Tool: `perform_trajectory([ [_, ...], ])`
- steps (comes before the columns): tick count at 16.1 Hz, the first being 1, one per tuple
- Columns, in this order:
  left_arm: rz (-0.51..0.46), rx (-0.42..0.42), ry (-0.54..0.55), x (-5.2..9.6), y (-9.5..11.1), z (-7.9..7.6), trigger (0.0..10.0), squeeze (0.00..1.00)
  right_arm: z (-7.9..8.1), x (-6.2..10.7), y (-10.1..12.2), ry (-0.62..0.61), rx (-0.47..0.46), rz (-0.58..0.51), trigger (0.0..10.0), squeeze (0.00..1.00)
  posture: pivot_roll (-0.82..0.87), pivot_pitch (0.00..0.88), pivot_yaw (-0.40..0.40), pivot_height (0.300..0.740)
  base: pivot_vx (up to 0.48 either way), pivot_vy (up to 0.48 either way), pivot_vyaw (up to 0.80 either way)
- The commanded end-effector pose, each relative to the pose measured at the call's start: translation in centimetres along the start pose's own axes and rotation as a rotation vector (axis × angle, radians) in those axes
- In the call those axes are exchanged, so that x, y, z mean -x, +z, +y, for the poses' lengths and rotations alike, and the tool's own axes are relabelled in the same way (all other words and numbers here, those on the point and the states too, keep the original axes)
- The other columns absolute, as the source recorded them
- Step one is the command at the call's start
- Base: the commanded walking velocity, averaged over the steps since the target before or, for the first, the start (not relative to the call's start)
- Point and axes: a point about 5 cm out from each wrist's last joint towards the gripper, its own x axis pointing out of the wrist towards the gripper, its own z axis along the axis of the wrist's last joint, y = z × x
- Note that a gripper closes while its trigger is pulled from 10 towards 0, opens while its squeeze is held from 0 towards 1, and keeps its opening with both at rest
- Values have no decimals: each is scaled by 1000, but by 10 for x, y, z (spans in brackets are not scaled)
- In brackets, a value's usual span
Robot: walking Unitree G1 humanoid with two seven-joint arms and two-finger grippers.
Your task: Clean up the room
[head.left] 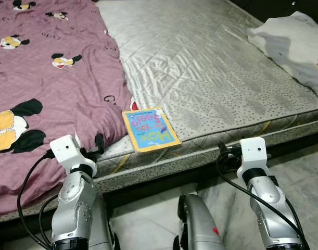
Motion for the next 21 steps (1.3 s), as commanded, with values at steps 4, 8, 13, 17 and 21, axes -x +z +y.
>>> perform_trajectory([
  [4,-7,-3,-18,0,0,-4,10000,0,-4,0,6,-10,22,-22,10000,0,-108,158,-64,547,402,0,0],
  [8,-17,-5,-35,-1,1,-7,10000,0,-5,-2,7,-13,22,-24,10000,0,-111,155,-65,547,394,0,0],
  [13,74,14,-29,-9,-14,-16,10000,0,-6,-5,10,-23,29,-35,10000,0,-120,143,-65,547,69,0,0],
  [17,118,25,-4,-12,-24,-17,10000,0,-12,-5,10,-34,41,-35,10000,0,-136,144,-66,547,0,0,0],
  [21,189,53,-55,-18,-35,-21,10000,0,-13,-5,13,-38,53,-45,10000,0,-156,138,-65,547,0,0,0],
])
